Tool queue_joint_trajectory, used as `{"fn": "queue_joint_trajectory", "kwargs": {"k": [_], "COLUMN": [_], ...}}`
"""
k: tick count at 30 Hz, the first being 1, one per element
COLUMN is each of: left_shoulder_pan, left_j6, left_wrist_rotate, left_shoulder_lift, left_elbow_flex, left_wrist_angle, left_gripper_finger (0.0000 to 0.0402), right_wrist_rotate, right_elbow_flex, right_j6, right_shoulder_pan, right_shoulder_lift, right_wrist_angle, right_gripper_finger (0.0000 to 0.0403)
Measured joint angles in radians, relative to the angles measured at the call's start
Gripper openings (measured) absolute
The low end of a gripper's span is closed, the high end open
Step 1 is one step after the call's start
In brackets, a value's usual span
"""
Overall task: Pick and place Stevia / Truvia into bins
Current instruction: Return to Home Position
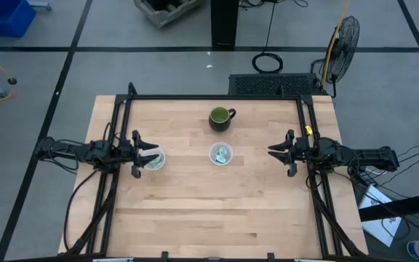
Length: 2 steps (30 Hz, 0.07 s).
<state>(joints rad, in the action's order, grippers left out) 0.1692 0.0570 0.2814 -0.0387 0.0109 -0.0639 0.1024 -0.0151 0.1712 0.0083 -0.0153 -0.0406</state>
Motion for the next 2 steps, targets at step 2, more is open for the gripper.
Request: {"fn": "queue_joint_trajectory", "kwargs": {"k": [2], "left_shoulder_pan": [0.000], "left_j6": [0.000], "left_wrist_rotate": [0.000], "left_shoulder_lift": [0.000], "left_elbow_flex": [0.000], "left_wrist_angle": [0.000], "left_gripper_finger": [0.0184], "right_wrist_rotate": [0.000], "right_elbow_flex": [0.000], "right_j6": [0.000], "right_shoulder_pan": [0.000], "right_shoulder_lift": [0.000], "right_wrist_angle": [0.000], "right_gripper_finger": [0.0087]}}
